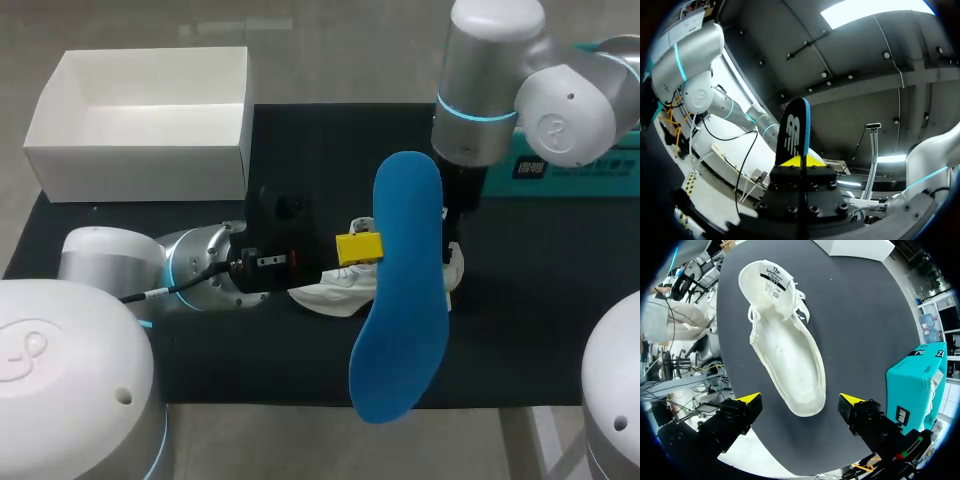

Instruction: Take the shoe out of the shoebox, open the shoe tongue, remove and reinsert the insole, then place the shoe into the shoebox

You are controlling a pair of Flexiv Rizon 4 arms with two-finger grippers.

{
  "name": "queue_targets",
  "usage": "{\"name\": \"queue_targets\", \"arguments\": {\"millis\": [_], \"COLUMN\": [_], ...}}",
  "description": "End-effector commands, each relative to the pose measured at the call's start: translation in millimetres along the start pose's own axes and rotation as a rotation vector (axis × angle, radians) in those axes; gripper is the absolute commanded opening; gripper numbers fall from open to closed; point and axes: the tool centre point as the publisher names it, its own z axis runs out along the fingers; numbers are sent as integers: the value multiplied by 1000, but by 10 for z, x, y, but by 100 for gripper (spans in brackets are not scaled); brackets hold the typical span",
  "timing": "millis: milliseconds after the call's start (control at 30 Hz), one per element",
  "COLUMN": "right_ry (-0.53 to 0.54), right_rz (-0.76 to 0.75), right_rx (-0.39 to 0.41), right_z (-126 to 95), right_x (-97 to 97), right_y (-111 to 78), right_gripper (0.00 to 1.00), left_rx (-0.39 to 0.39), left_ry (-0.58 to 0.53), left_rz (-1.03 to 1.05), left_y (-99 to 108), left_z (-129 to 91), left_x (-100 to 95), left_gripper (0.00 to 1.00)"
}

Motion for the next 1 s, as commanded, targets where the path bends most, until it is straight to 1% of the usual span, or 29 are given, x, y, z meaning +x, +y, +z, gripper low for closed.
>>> {"name": "queue_targets", "arguments": {"millis": [33, 367, 500, 667, 1000], "right_ry": [-8, 0, -5, -19, -19], "right_rz": [-3, -33, -60, -127, -127], "right_rx": [22, -1, 9, 31, 31], "right_z": [-45, -60, -52, -53, -53], "right_x": [15, 15, 21, 38, 38], "right_y": [5, -14, -21, -17, -17], "right_gripper": [100, 100, 100, 100, 100], "left_rx": [2, 2, 2, 2, 2], "left_ry": [2, 2, 2, 2, 2], "left_rz": [1, 1, 1, 1, 1], "left_y": [7, 7, 7, 7, 7], "left_z": [1, 1, 1, 1, 1], "left_x": [-9, -9, -9, -9, -9], "left_gripper": [0, 0, 0, 0, 0]}}
